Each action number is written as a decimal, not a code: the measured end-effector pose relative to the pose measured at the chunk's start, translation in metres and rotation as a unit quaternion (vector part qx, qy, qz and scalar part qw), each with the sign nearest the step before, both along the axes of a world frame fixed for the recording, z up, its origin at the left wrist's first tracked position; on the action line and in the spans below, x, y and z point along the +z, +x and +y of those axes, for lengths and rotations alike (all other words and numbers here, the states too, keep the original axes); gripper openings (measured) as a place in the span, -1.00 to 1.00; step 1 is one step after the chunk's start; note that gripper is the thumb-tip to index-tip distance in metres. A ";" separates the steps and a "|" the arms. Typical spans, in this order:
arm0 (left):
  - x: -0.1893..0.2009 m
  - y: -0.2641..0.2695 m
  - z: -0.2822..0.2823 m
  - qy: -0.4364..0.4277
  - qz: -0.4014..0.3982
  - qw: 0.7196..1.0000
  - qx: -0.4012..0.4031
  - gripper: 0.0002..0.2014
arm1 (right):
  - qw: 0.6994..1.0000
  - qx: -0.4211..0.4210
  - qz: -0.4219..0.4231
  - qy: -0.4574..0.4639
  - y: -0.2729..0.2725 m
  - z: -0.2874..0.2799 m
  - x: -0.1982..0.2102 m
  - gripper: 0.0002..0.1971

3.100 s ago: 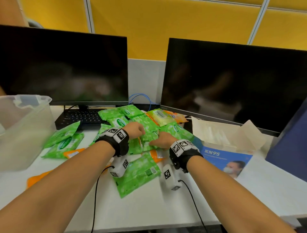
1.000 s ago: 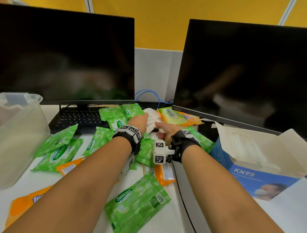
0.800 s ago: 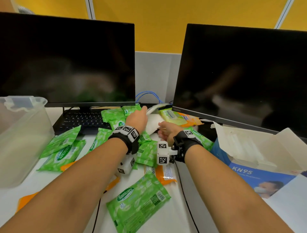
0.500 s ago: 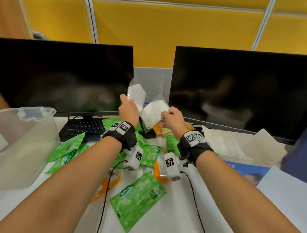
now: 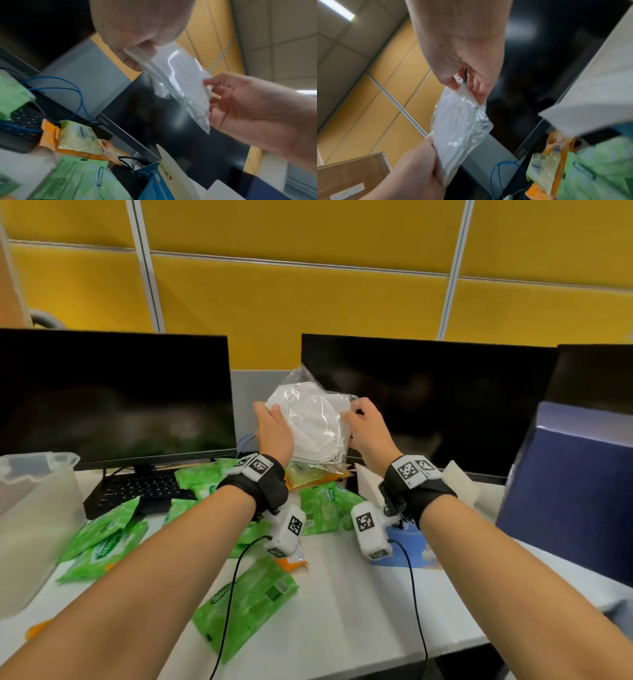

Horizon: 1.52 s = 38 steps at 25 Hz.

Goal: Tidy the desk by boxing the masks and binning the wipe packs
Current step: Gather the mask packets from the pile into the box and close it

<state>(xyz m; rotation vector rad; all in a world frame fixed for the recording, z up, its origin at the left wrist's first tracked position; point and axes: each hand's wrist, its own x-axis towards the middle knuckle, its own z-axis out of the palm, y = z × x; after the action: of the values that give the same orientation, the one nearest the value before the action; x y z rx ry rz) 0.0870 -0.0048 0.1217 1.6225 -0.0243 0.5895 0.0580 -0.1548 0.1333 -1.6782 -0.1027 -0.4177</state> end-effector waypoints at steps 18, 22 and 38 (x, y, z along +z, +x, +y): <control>0.012 -0.020 -0.137 -0.044 -0.052 0.997 -0.023 -0.86 | 0.841 -0.192 0.112 -0.494 -0.083 -0.158 0.044 -0.75; 0.013 -0.019 -0.141 -0.019 -0.033 0.996 -0.079 -0.89 | 0.829 -0.205 0.177 -0.489 -0.079 -0.163 0.020 -0.76; -0.015 0.016 -0.152 -0.045 0.130 0.981 -0.136 -0.64 | 0.787 -0.075 0.381 -0.479 -0.040 -0.128 -0.055 -0.65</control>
<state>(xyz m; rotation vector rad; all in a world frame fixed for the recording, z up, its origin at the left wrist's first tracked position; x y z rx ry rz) 0.1033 -0.1564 0.1071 1.5632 -0.0263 0.1644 0.0177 -0.2830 0.0780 -2.7572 0.5109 0.3122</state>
